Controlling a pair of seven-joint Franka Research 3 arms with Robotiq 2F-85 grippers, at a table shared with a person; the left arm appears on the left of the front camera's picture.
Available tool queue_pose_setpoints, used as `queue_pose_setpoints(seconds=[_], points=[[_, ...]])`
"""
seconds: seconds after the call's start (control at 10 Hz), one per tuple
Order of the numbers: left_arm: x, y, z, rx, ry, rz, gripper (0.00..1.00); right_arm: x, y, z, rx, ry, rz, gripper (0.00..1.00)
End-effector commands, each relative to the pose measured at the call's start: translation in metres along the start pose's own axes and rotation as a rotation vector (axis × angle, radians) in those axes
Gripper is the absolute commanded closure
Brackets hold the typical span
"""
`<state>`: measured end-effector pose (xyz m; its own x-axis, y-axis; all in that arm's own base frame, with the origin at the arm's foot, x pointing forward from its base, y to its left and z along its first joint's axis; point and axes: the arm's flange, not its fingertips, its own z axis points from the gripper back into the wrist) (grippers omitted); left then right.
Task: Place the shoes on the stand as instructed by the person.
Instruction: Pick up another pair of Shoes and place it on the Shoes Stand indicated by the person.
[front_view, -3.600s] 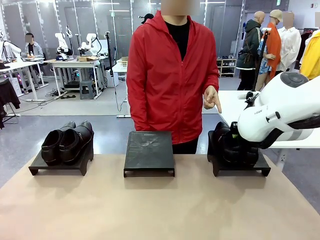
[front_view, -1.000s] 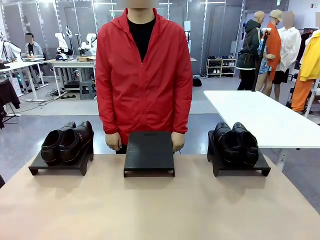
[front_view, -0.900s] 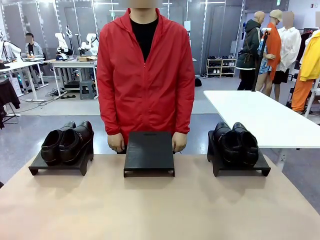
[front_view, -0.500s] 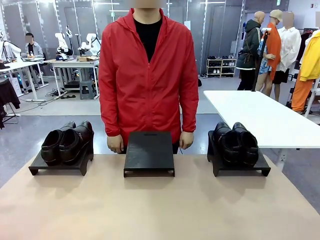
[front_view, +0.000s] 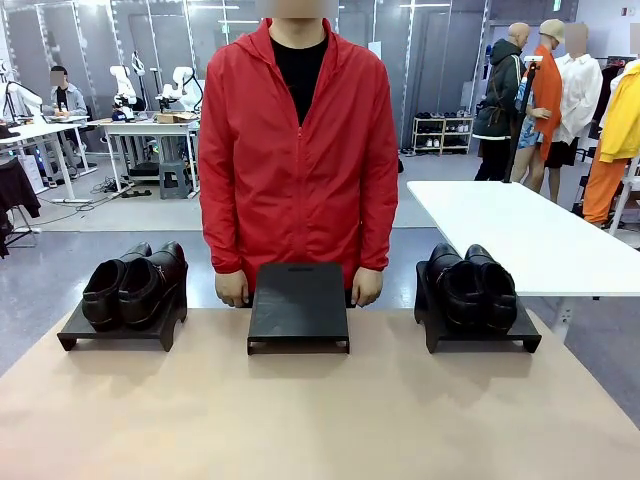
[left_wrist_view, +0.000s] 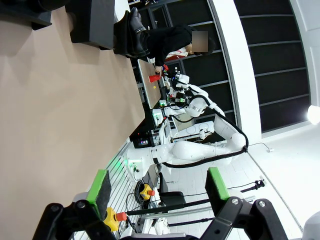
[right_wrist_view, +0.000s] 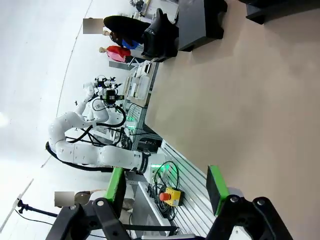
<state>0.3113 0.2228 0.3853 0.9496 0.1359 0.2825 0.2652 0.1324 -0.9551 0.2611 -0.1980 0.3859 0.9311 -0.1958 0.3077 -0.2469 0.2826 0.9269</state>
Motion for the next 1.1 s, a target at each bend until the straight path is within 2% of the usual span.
queue_pose_setpoints(seconds=[0.0, 1.0], points=[[-0.0035, -0.0023, -0.0013, 0.019, 0.006, -0.01, 0.03, -0.0029, 0.0035, 0.003, 0.007, 0.0, 0.027, 0.18], [-0.0035, -0.0023, -0.0013, 0.019, 0.006, -0.01, 0.03, -0.0029, 0.0035, 0.003, 0.007, 0.0, 0.027, 0.18]])
